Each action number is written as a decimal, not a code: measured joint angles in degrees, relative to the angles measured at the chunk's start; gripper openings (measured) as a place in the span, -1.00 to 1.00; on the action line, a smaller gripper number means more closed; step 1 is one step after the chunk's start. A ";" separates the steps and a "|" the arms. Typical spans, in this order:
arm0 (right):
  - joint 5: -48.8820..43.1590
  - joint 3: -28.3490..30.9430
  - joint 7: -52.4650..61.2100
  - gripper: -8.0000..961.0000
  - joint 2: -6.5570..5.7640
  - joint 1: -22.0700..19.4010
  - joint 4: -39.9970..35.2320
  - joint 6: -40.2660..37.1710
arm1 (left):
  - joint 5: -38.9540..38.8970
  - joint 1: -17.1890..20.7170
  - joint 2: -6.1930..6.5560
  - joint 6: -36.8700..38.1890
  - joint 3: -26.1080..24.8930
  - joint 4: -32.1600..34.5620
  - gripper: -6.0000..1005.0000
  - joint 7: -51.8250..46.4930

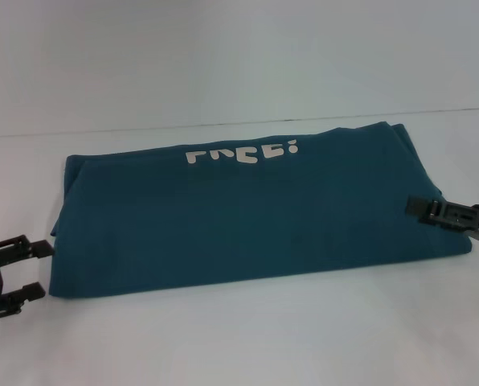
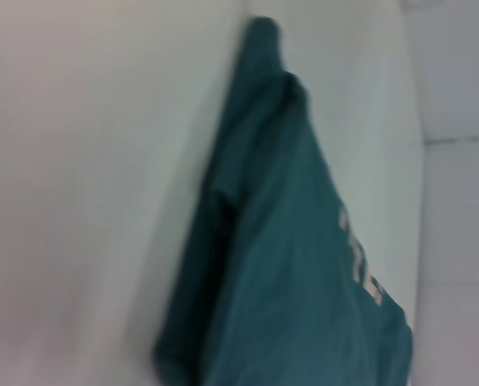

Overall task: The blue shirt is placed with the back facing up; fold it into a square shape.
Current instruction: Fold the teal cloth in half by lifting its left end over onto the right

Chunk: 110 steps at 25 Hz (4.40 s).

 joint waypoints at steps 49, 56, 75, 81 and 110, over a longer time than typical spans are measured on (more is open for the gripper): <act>0.07 0.44 -0.31 0.74 -0.26 0.89 0.20 0.37 | 0.67 -2.22 -2.04 -15.48 0.16 -9.55 0.50 -2.62; 0.04 0.44 -0.21 0.73 -0.26 0.85 0.23 0.37 | 0.61 -3.41 -2.02 -17.55 0.14 -10.90 0.50 -1.54; 0.04 0.43 -0.52 0.73 -0.09 0.90 0.23 0.52 | 0.32 -6.94 -2.11 -21.50 2.23 -12.36 0.50 -0.06; 0.15 0.43 -0.54 0.73 -0.09 0.88 0.23 0.54 | 0.15 -7.10 -2.11 -21.67 2.26 -12.28 0.50 -0.05; 0.30 1.29 -0.07 0.74 -0.31 0.37 0.23 0.08 | 0.31 -7.05 -3.25 -21.11 2.78 -11.41 0.34 0.76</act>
